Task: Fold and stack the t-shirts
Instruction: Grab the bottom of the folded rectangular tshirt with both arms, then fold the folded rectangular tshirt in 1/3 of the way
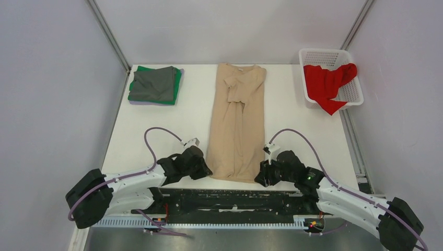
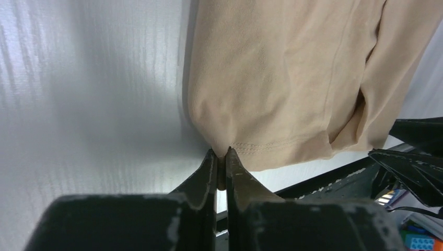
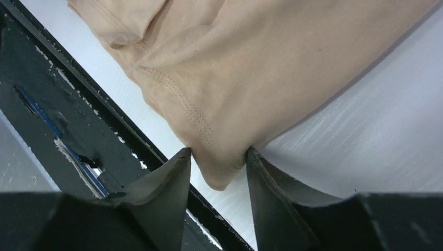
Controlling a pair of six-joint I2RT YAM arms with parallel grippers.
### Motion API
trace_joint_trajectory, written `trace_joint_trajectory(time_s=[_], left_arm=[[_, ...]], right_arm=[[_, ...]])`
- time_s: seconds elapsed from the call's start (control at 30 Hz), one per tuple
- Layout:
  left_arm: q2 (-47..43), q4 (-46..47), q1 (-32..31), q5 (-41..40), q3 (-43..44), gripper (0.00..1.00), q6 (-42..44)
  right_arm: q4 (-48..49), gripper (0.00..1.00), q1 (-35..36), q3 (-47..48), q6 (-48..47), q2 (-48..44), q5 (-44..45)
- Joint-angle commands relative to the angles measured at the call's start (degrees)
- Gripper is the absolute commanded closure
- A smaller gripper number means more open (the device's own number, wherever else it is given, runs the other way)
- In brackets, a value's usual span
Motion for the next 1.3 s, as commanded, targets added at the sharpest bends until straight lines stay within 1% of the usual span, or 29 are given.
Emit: trace_joint_trajectory(time_s=[0.0,0.03,0.1,0.13,0.17,0.2,0.33,0.43,0.5,0.6,0.73,0.87,0.97,1.13,1.2,1.27], left_arm=[[2.4,-1.2,-0.3,0.6,-0.3,0.98,0.5],[2.4,-1.4,-0.3,1.0,-0.3,0.98,0.8],[1.9,-1.8,-0.3,2.2,-0.6,0.98,0.8],[1.2,-2.2,-0.4,3.6,-0.8,0.98,0.5],[0.3,-3.1,-0.5,4.6,-1.0,0.98,0.4],[-0.5,-4.8,-1.1,6.0,-1.0,0.98,0.2],[-6.9,-14.0,-5.0,6.6,-1.2,0.98,-2.3],[-12.8,-19.1,-7.4,7.7,-1.9,0.98,-2.9],[-15.9,-20.7,-7.8,8.8,-2.2,0.98,-3.2],[-18.3,-19.3,-7.8,10.1,-3.0,0.98,-3.8],[-17.5,-14.3,-7.8,10.0,-2.4,0.98,-3.4],[-15.2,-13.5,-7.8,8.3,-0.1,0.98,-2.6],[-14.1,-12.2,-7.7,5.9,1.4,0.98,-1.5],[-11.0,-12.8,-6.5,4.3,5.8,0.98,2.5],[-9.1,-12.2,-5.2,2.5,7.8,0.98,4.9],[-7.0,-11.5,-3.2,2.8,10.1,0.98,7.1]], right_arm=[[0.0,0.6,0.8,-1.6,1.0,1.8,3.0],[0.5,0.65,1.0,-1.9,1.5,2.0,3.6],[1.6,0.79,1.3,-2.4,1.9,2.2,3.8],[1.8,0.9,1.7,-2.6,1.9,1.9,2.6],[1.5,0.96,2.5,-2.8,2.1,1.5,1.4],[0.7,1.0,3.5,-3.0,2.4,0.6,0.1],[-3.7,1.0,7.5,-4.2,5.1,-5.0,-0.8],[-3.7,1.0,9.8,-5.3,7.7,-7.9,-2.5],[-1.7,1.0,11.1,-6.3,9.4,-8.7,-3.9],[0.5,1.0,12.5,-6.1,10.4,-9.4,-2.9],[1.0,1.0,12.6,-3.8,9.3,-9.5,-0.2],[0.6,1.0,12.6,-1.3,6.9,-7.3,2.1],[0.6,1.0,12.5,1.0,5.1,-5.0,5.4],[0.6,1.0,12.5,4.5,2.6,-3.0,10.2],[0.8,1.0,12.5,5.9,1.3,-2.6,13.3],[1.2,1.0,12.3,7.3,-0.2,-1.8,15.2]])
